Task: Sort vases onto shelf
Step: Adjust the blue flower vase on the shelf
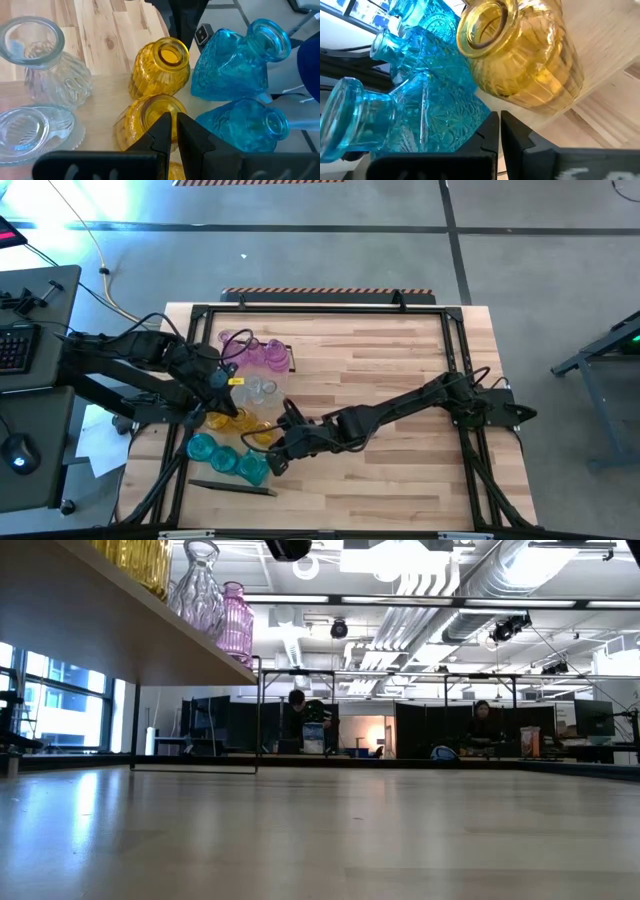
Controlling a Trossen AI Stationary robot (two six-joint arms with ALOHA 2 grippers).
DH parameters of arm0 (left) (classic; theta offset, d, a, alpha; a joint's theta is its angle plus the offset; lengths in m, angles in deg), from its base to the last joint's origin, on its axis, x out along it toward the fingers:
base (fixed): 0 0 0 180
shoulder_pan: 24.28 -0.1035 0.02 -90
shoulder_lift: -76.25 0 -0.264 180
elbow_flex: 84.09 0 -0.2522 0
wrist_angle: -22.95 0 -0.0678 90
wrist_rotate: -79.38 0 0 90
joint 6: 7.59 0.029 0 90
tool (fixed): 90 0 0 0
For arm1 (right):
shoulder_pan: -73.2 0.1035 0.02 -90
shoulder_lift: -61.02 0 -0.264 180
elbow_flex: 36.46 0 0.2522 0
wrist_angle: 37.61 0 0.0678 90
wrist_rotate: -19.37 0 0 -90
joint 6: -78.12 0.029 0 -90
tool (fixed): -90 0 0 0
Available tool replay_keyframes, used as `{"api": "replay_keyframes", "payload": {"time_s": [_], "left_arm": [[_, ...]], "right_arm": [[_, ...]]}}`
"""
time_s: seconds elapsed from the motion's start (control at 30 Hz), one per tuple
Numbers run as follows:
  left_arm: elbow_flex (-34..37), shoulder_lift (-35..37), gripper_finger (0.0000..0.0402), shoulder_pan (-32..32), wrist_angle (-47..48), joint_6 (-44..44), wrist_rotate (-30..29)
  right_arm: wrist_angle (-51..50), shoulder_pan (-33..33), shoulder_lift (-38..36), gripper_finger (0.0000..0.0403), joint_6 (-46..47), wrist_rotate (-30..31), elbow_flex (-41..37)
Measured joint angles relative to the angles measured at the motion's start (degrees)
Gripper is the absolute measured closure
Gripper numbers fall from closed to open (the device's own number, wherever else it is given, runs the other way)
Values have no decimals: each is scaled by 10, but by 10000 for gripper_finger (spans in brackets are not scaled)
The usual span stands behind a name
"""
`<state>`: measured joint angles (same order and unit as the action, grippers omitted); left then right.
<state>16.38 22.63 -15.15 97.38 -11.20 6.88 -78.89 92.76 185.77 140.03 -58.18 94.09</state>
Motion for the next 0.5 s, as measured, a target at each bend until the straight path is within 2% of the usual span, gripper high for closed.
{"api": "replay_keyframes", "payload": {"time_s": [0.5], "left_arm": [[-2,0,381,0,-2,2,-1]], "right_arm": [[2,-13,0,403,-21,10,0]]}}
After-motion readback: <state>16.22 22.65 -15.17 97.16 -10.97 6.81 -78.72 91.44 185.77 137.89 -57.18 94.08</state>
